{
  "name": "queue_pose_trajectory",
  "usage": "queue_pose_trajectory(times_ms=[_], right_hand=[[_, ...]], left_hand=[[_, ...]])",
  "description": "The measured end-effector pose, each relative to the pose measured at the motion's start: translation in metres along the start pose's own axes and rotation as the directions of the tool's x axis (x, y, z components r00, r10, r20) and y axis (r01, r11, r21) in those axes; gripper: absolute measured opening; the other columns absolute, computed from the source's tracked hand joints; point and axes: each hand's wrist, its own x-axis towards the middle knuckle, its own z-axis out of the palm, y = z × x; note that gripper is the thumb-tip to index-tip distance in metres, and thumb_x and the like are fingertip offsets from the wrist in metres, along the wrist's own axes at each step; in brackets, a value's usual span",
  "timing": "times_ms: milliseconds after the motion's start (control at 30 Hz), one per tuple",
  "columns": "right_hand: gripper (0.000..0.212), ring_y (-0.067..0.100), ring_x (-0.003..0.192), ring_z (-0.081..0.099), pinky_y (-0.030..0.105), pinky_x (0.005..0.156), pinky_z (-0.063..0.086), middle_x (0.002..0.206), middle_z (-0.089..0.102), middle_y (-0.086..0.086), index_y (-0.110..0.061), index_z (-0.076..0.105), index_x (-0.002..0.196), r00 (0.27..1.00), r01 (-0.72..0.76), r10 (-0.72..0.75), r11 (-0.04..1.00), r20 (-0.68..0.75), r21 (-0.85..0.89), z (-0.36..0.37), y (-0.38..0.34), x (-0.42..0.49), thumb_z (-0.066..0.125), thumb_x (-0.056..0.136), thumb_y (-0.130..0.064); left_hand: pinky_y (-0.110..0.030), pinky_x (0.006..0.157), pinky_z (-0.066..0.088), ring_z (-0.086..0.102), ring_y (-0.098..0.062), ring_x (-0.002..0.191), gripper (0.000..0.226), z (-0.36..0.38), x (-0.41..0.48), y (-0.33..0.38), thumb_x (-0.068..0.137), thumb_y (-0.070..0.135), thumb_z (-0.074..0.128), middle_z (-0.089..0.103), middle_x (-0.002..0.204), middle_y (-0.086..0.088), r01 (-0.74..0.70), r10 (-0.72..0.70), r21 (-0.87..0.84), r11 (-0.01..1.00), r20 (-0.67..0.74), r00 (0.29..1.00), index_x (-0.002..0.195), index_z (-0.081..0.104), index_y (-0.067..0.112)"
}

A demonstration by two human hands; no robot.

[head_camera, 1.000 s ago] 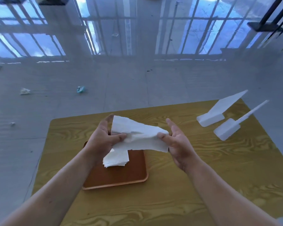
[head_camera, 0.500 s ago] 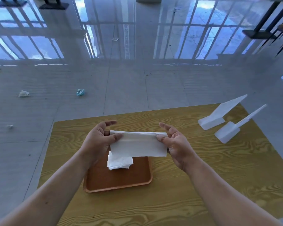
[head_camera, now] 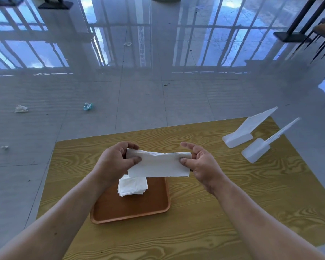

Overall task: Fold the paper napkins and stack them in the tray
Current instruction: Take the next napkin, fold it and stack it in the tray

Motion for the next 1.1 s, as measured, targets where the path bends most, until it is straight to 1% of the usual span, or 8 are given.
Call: queue_pose_trajectory(times_ms=[100, 267, 367, 467, 567, 733, 967, 1100], right_hand=[[0.040, 0.023, 0.101, 0.072, 0.043, 0.092, 0.057, 0.115, 0.076, 0.015, -0.030, 0.070, 0.129, 1.000, -0.021, 0.022, 0.991, -0.002, 0.133, -0.003, -0.003, -0.002, 0.079, 0.092, -0.017], [0.029, 0.020, 0.090, 0.073, 0.041, 0.077, 0.059, 0.104, 0.076, 0.005, -0.027, 0.076, 0.121, 0.998, -0.065, 0.068, 0.965, -0.004, 0.253, -0.005, -0.004, -0.001, 0.076, 0.094, -0.015], [0.031, 0.021, 0.092, 0.072, 0.045, 0.079, 0.058, 0.105, 0.079, 0.006, -0.025, 0.073, 0.124, 0.996, -0.087, 0.090, 0.957, 0.003, 0.277, -0.005, -0.002, 0.002, 0.075, 0.094, -0.015], [0.034, 0.023, 0.093, 0.073, 0.049, 0.085, 0.058, 0.107, 0.080, 0.010, -0.023, 0.071, 0.126, 0.992, -0.123, 0.125, 0.937, 0.015, 0.328, -0.007, 0.000, 0.005, 0.077, 0.093, -0.016], [0.036, 0.024, 0.090, 0.073, 0.046, 0.079, 0.059, 0.107, 0.079, 0.011, -0.022, 0.070, 0.127, 0.987, -0.162, 0.158, 0.912, 0.042, 0.377, -0.011, 0.001, 0.007, 0.077, 0.093, -0.015], [0.032, 0.026, 0.090, 0.071, 0.044, 0.077, 0.056, 0.105, 0.078, 0.010, -0.021, 0.073, 0.122, 0.980, -0.197, 0.196, 0.916, 0.038, 0.350, -0.013, 0.000, 0.008, 0.077, 0.092, -0.012], [0.034, 0.019, 0.091, 0.075, 0.031, 0.079, 0.061, 0.098, 0.079, 0.008, -0.018, 0.071, 0.124, 1.000, -0.026, 0.029, 0.976, -0.010, 0.216, -0.013, -0.001, 0.009, 0.074, 0.093, -0.003], [0.033, 0.016, 0.093, 0.077, 0.025, 0.080, 0.062, 0.100, 0.082, 0.009, -0.016, 0.072, 0.122, 1.000, 0.028, -0.027, 0.996, -0.015, 0.089, -0.014, 0.000, 0.009, 0.072, 0.094, 0.002]], left_hand=[[-0.016, 0.056, 0.054, 0.070, -0.005, 0.069, 0.020, 0.002, 0.002, 0.001, 0.085, 0.010, 0.084, 0.078, 0.085, 0.000, -0.009, 0.009, -0.035, 0.999, -0.009, 1.000, 0.096, 0.077, 0.024], [-0.018, 0.066, 0.056, 0.070, -0.006, 0.076, 0.018, 0.004, 0.006, 0.002, 0.089, 0.000, 0.077, 0.078, 0.080, 0.006, 0.065, -0.031, -0.345, 0.936, 0.102, 0.994, 0.104, 0.075, 0.010], [-0.018, 0.067, 0.056, 0.069, -0.005, 0.076, 0.018, 0.007, 0.008, 0.002, 0.089, -0.002, 0.076, 0.077, 0.079, 0.007, 0.066, -0.022, -0.377, 0.924, 0.120, 0.992, 0.102, 0.076, 0.010], [-0.018, 0.068, 0.056, 0.069, -0.007, 0.077, 0.019, 0.007, 0.010, 0.002, 0.088, -0.002, 0.077, 0.076, 0.079, 0.006, 0.063, -0.015, -0.380, 0.923, 0.127, 0.992, 0.097, 0.078, 0.015], [-0.020, 0.071, 0.058, 0.070, -0.008, 0.079, 0.022, 0.006, 0.012, 0.001, 0.088, 0.001, 0.079, 0.077, 0.084, 0.003, 0.053, -0.005, -0.354, 0.934, 0.135, 0.991, 0.092, 0.080, 0.022], [-0.020, 0.071, 0.057, 0.071, -0.010, 0.083, 0.023, 0.005, 0.016, -0.001, 0.087, 0.006, 0.081, 0.078, 0.087, 0.005, 0.049, 0.000, -0.314, 0.948, 0.154, 0.988, 0.095, 0.081, 0.028], [-0.021, 0.066, 0.058, 0.074, -0.011, 0.078, 0.026, 0.005, 0.019, -0.008, 0.084, 0.008, 0.085, 0.081, 0.086, 0.001, 0.034, -0.027, -0.277, 0.960, 0.030, 0.999, 0.094, 0.080, 0.031], [-0.026, 0.076, 0.057, 0.074, -0.013, 0.083, 0.029, 0.004, 0.019, -0.014, 0.082, 0.008, 0.087, 0.081, 0.090, 0.003, 0.002, 0.000, -0.117, 0.993, 0.012, 1.000, 0.097, 0.080, 0.032]])
